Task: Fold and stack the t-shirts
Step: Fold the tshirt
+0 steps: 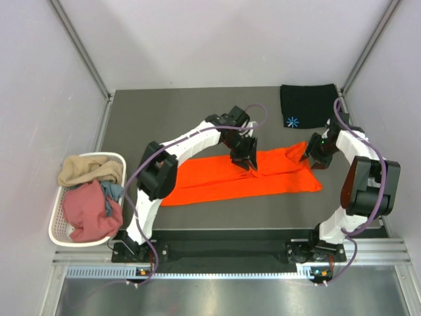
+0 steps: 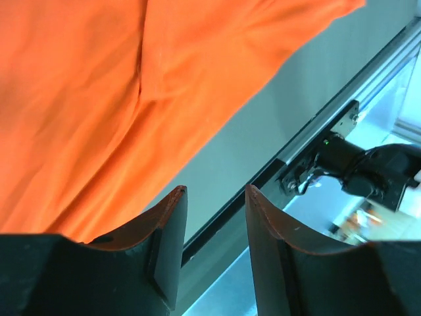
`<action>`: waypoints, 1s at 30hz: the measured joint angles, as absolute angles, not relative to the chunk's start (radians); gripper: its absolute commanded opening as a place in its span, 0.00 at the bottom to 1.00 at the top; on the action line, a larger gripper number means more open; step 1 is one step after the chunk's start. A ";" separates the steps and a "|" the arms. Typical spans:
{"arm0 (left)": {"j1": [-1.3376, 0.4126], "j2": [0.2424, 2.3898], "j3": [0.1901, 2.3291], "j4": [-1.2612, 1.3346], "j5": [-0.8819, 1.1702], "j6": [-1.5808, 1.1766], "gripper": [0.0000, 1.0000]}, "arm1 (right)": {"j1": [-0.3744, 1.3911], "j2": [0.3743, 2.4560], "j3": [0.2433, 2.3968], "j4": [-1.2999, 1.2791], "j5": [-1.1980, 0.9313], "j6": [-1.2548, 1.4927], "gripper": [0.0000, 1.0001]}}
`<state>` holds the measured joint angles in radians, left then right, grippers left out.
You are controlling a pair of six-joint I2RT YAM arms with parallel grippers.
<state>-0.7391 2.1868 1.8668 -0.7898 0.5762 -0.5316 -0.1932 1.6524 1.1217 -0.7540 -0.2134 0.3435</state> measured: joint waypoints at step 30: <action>-0.333 1.474 1.216 -0.974 0.102 -0.347 0.44 | -0.186 1.975 1.427 -0.646 -0.209 0.302 0.52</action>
